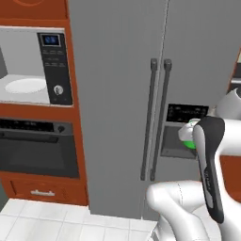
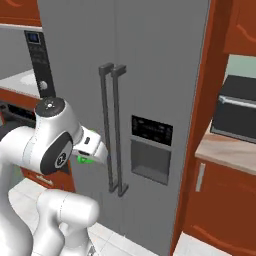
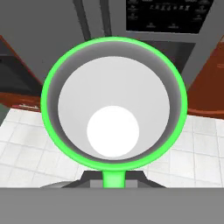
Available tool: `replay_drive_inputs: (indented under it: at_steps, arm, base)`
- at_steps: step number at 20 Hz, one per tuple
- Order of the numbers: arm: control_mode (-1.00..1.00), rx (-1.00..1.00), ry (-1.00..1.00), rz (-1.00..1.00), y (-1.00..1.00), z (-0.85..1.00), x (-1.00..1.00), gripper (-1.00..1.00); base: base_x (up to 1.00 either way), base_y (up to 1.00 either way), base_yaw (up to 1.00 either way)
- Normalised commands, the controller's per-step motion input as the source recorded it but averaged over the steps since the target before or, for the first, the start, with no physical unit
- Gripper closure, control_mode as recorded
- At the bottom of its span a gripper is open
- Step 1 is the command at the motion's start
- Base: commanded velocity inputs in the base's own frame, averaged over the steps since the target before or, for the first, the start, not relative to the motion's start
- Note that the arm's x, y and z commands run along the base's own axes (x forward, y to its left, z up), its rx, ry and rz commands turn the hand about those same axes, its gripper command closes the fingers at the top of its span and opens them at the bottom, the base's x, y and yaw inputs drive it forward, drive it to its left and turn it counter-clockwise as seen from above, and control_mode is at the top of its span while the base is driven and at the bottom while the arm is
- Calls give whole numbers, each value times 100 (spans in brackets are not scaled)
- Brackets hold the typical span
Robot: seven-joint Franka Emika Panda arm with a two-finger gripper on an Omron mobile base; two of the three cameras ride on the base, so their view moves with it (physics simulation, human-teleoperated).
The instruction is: Pick the mug from the counter and place it inside the microwave. Then close the microwave.
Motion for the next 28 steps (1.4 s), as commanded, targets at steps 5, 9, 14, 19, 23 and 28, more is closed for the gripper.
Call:
replay_drive_inputs:
  at_steps: [5, 9, 14, 19, 23, 28]
  arm:
    - [100, 0, 0, 0, 0, 0, 0, 100]
    - [100, 0, 0, 0, 0, 0, 0, 100]
    - [100, 0, 0, 0, 0, 0, 0, 100]
    - [100, 0, 0, 0, 0, 0, 0, 100]
    - [100, 0, 0, 0, 0, 0, 0, 100]
    - [100, 0, 0, 0, 0, 0, 0, 100]
  base:
    - [0, 95, 35]
    - [0, 100, 26]
    - [0, 93, 19]
    - [-6, 37, 0]
    - [-10, 41, -12]
    - [-2, 46, -29]
